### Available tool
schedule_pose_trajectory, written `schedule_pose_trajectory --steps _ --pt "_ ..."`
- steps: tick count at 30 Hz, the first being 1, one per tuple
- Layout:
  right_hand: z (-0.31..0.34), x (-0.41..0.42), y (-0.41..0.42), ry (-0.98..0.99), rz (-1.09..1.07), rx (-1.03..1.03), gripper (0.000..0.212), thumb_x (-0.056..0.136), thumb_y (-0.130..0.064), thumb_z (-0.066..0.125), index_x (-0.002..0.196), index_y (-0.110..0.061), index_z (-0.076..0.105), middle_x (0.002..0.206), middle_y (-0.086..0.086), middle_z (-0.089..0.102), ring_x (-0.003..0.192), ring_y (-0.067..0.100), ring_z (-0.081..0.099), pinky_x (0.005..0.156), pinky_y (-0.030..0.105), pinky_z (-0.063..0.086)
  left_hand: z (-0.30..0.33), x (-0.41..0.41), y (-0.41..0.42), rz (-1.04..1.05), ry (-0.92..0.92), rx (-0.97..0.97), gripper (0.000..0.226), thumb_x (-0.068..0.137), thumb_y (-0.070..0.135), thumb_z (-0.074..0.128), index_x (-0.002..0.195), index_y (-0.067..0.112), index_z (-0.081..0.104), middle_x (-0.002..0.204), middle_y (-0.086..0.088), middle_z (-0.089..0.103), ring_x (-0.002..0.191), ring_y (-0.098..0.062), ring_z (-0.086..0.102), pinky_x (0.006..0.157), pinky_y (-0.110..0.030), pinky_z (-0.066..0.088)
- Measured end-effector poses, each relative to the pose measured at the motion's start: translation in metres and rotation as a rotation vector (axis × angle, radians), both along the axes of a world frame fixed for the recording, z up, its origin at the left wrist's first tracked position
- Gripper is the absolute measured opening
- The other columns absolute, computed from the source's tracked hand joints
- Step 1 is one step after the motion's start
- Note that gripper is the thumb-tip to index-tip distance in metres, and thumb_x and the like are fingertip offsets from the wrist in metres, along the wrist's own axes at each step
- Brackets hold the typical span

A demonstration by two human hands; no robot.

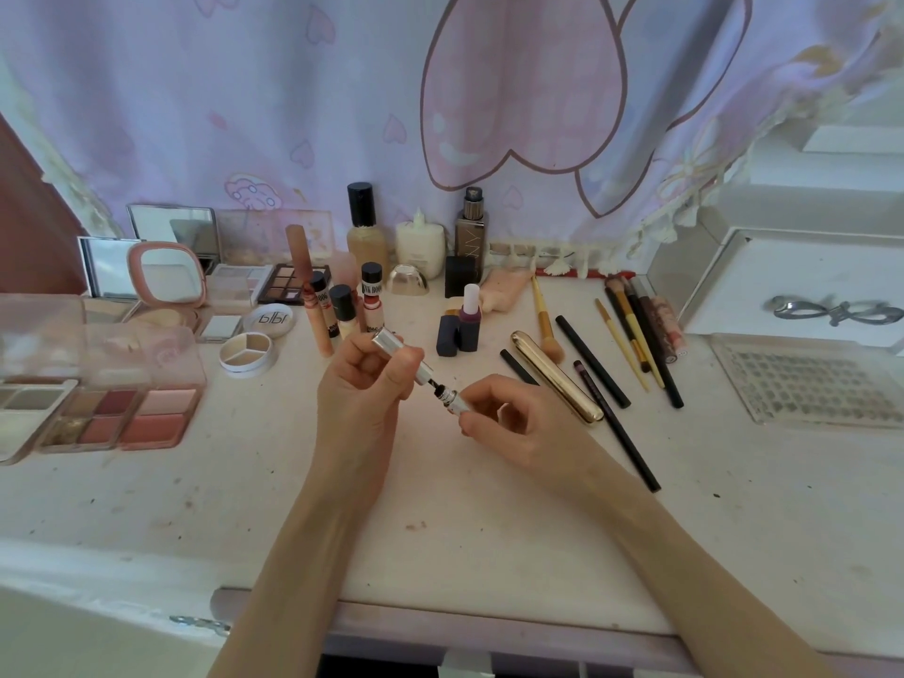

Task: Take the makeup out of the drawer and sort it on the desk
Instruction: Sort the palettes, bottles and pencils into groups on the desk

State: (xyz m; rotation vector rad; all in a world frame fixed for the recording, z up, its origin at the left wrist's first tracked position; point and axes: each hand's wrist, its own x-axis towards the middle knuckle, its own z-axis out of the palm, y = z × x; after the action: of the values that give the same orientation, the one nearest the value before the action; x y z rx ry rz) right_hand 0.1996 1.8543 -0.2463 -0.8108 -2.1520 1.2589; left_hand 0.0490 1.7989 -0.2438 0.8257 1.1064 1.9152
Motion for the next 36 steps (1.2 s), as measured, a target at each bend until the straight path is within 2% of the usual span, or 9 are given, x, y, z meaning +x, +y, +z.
schedule_pose_trajectory --steps 4,14,18,20,23,25,27,30,36 --pt "-0.003 -0.001 0.002 0.013 -0.017 0.062 0.022 0.084 -0.017 0.066 0.082 -0.038 0.06 0.073 -0.026 0.054 0.065 0.0 0.044 0.06 0.013 0.034 0.002 0.001 -0.001 0.008 -0.024 -0.014 0.015 0.076 0.018 0.069 0.084 0.013 0.058 0.068 0.007 0.066 0.067 -0.005 0.053 0.069 -0.022 0.043" --pt "-0.005 -0.003 0.003 0.092 -0.012 0.021 0.014 0.082 -0.023 0.066 0.085 -0.036 0.064 0.083 -0.002 0.061 0.075 0.021 0.052 0.068 0.031 0.044 0.001 0.0 -0.001 -0.028 0.046 -0.012 0.026 0.081 0.027 0.063 0.105 0.017 0.063 0.087 0.006 0.07 0.084 -0.015 0.049 0.07 -0.017 0.046" --pt "-0.006 -0.006 0.006 0.109 -0.039 0.005 0.021 0.085 -0.017 0.065 0.086 -0.037 0.063 0.081 -0.014 0.061 0.079 0.015 0.056 0.069 0.026 0.046 0.0 -0.007 -0.003 0.086 0.172 -0.072 0.042 0.085 0.045 0.057 0.118 0.02 0.06 0.101 0.006 0.068 0.082 -0.011 0.057 0.068 -0.021 0.046" --pt "-0.005 -0.009 0.008 0.107 -0.073 0.01 0.02 0.085 -0.017 0.065 0.085 -0.037 0.063 0.08 -0.018 0.061 0.08 0.008 0.057 0.069 0.02 0.047 0.0 -0.015 -0.011 0.159 0.329 -0.145 0.029 0.09 0.034 0.049 0.115 0.022 0.06 0.098 0.007 0.068 0.081 -0.008 0.06 0.068 -0.019 0.048" --pt "-0.001 -0.019 0.009 0.046 -0.109 0.082 0.013 0.085 -0.018 0.065 0.095 -0.027 0.065 0.086 -0.017 0.06 0.083 0.007 0.059 0.076 0.017 0.048 -0.008 -0.033 -0.026 0.258 0.782 -0.291 0.017 0.093 0.018 0.05 0.098 0.03 0.06 0.092 0.013 0.066 0.084 -0.001 0.059 0.071 -0.011 0.044" --pt "0.003 -0.03 0.012 0.0 -0.118 0.116 0.021 0.085 -0.019 0.065 0.106 -0.018 0.066 0.088 -0.016 0.059 0.083 0.003 0.057 0.076 0.01 0.046 -0.018 -0.047 -0.033 0.331 1.084 -0.386 0.015 0.092 0.026 0.049 0.099 0.027 0.062 0.099 0.01 0.064 0.095 -0.006 0.055 0.082 -0.019 0.041" --pt "0.008 -0.045 0.016 -0.018 -0.128 0.133 0.026 0.086 -0.019 0.064 0.111 -0.014 0.065 0.092 -0.012 0.06 0.082 0.002 0.056 0.077 0.011 0.045 -0.028 -0.055 -0.036 0.365 1.346 -0.499 0.04 0.086 0.044 0.038 0.11 0.021 0.06 0.114 0.002 0.059 0.114 -0.02 0.047 0.089 -0.035 0.036" --pt "0.01 -0.069 0.026 0.024 -0.173 0.136 0.021 0.086 -0.017 0.063 0.106 -0.01 0.067 0.087 -0.013 0.061 0.079 0.001 0.057 0.079 0.016 0.046 -0.035 -0.057 -0.037 0.347 1.454 -0.63 0.064 0.079 0.056 0.027 0.125 0.019 0.05 0.13 -0.005 0.049 0.131 -0.03 0.033 0.1 -0.047 0.032" --pt "0.006 -0.103 0.036 0.093 -0.256 0.156 0.012 0.087 -0.012 0.06 0.097 -0.011 0.068 0.082 -0.009 0.062 0.074 -0.001 0.055 0.07 0.006 0.04 -0.036 -0.054 -0.034 0.246 1.572 -0.796 0.082 0.075 0.061 0.0 0.141 0.025 0.033 0.153 -0.006 0.024 0.142 -0.024 0.015 0.114 -0.044 0.009"
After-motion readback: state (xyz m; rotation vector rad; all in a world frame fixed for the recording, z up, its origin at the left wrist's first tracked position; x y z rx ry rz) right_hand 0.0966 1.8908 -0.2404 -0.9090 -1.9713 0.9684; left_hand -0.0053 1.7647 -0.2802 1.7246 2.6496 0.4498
